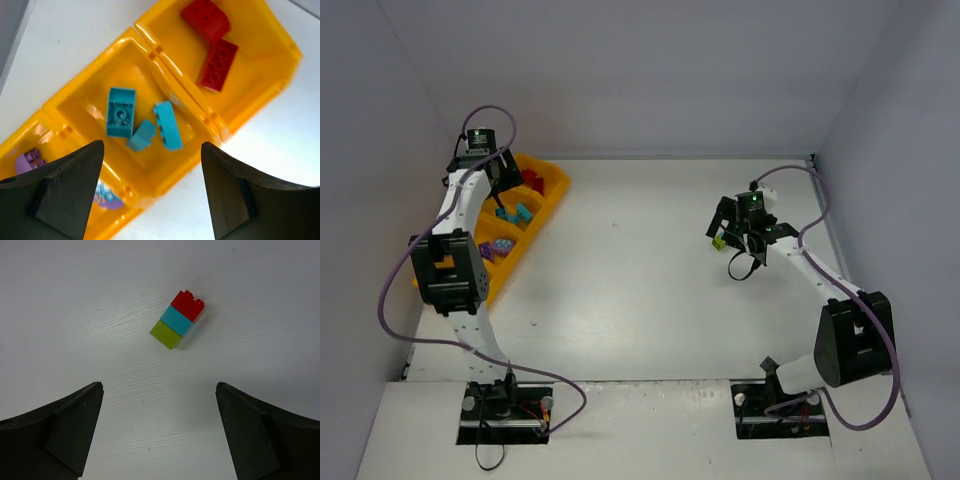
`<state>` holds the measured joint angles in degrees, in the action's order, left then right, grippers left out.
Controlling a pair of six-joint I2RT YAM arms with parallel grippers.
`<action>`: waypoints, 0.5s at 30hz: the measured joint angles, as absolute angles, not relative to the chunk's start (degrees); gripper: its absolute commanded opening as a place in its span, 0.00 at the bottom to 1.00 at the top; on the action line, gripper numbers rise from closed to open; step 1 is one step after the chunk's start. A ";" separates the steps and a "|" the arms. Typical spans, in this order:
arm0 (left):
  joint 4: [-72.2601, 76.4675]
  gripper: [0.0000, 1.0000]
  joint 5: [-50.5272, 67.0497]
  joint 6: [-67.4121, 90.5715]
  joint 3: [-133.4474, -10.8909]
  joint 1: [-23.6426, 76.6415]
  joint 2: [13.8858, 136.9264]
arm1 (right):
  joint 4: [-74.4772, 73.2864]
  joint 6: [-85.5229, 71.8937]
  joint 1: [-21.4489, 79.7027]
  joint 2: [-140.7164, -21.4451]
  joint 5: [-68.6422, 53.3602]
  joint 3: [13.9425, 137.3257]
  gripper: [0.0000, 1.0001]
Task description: Sort the legos into containers by color
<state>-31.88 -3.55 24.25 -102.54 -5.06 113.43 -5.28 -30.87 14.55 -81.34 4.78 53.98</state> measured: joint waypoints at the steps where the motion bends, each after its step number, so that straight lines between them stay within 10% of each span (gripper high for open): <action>1: -31.97 0.72 -3.27 24.23 -101.41 -4.78 111.77 | -5.67 -31.59 14.52 -82.11 5.76 54.41 0.91; 15: -30.85 0.72 4.91 25.02 -82.72 11.33 86.41 | -8.49 -42.19 14.22 -98.45 11.05 63.81 0.77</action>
<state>-30.85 4.91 25.02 -82.72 11.33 86.41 -8.49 -42.19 14.22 -98.45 11.05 63.81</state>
